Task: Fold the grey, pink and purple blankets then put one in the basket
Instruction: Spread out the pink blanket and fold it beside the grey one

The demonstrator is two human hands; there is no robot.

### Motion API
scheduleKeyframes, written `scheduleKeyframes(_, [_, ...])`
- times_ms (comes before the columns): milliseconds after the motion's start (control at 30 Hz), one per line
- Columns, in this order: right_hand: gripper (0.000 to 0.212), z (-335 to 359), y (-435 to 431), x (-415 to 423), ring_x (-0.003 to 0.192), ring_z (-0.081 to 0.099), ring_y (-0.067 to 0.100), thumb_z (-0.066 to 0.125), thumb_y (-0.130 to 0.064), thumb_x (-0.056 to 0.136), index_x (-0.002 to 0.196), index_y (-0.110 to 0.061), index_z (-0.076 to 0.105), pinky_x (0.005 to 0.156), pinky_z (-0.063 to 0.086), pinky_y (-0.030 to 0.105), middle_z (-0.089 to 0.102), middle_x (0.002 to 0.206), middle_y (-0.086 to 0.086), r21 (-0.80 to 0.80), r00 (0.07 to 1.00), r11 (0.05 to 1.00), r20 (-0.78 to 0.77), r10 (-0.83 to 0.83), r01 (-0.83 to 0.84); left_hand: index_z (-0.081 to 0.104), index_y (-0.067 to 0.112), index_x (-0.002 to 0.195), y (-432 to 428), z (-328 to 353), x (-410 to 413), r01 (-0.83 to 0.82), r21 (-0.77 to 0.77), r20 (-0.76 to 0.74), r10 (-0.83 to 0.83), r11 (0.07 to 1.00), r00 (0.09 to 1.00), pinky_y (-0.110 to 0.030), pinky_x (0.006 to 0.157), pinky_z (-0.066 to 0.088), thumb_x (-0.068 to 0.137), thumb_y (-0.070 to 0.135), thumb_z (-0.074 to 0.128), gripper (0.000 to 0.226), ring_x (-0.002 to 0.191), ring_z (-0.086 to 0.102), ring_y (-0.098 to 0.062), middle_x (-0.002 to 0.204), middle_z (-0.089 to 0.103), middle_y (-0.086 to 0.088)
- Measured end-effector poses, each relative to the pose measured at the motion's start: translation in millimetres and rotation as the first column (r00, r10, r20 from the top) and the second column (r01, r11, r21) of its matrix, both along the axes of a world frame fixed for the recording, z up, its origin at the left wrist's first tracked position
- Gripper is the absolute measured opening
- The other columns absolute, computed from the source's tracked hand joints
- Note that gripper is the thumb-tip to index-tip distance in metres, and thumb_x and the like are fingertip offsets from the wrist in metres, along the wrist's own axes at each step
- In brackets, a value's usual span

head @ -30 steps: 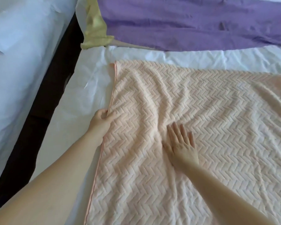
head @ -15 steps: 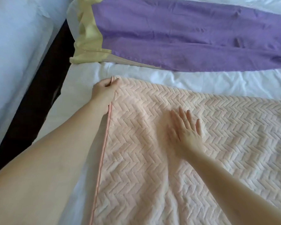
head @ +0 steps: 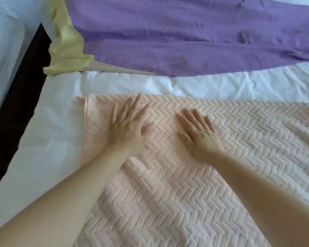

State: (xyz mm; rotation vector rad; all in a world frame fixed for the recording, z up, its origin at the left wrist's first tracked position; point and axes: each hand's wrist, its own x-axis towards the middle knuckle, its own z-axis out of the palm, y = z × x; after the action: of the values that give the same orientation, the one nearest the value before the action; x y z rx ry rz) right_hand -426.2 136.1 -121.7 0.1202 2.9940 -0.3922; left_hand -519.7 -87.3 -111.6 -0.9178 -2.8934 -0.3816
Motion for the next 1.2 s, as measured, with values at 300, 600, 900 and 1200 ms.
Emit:
scheduleKeyframes(300, [0.058, -6.1, 156.5, 69.5, 0.147, 0.002, 0.006, 0.016, -0.058, 0.097, 0.150, -0.035, 0.020, 0.120, -0.001, 0.035, 0.011, 0.159, -0.015, 0.105, 0.942, 0.938, 0.010, -0.334, 0.331, -0.002, 0.036, 0.150, 68.5, -20.4, -2.0, -0.059, -0.307, 0.092, 0.091, 0.950, 0.992, -0.051, 0.112, -0.012, 0.088, 0.065, 0.003, 0.069, 0.147, -0.007, -0.027, 0.161, -0.007, 0.005])
scheduleKeyframes(600, [0.054, 10.3, 275.3, 68.1, 0.141, 0.027, 0.021, 0.046, -0.012, 0.095, 0.146, -0.020, 0.032, 0.108, 0.031, 0.040, 0.023, 0.157, -0.002, -0.117, 0.739, 0.762, -0.190, -0.646, 0.636, 0.048, 0.025, 0.137, 192.4, -16.4, -10.7, 0.177, 0.019, -0.027, -0.177, 0.984, 0.984, -0.042, 0.105, 0.022, 0.095, 0.032, 0.047, 0.043, 0.123, 0.048, -0.026, 0.134, 0.055, 0.001])
scheduleKeyframes(900, [0.028, 22.9, 327.2, 46.6, 0.102, 0.054, 0.039, 0.047, -0.002, 0.089, 0.114, -0.012, 0.053, 0.073, 0.038, 0.037, 0.046, 0.123, 0.012, 0.123, 0.761, 0.754, -0.189, -0.621, 0.645, 0.059, 0.004, 0.096, 223.6, -7.4, -29.5, 0.247, 0.065, -0.089, -0.241, 0.967, 0.966, -0.043, 0.069, 0.036, 0.095, 0.024, 0.053, 0.022, 0.083, 0.057, -0.038, 0.092, 0.058, -0.015])
scheduleKeyframes(1200, [0.038, 11.2, 321.2, 23.1, 0.120, 0.046, 0.036, 0.037, -0.003, 0.094, 0.129, -0.008, 0.048, 0.097, 0.039, 0.043, 0.041, 0.136, 0.015, -0.018, 0.733, 0.750, -0.195, -0.652, 0.662, 0.062, 0.005, 0.104, 230.1, -16.5, -37.0, 0.171, 0.033, -0.106, -0.167, 0.985, 0.980, -0.049, 0.082, 0.038, 0.090, 0.022, 0.061, 0.023, 0.097, 0.054, -0.040, 0.106, 0.056, -0.019])
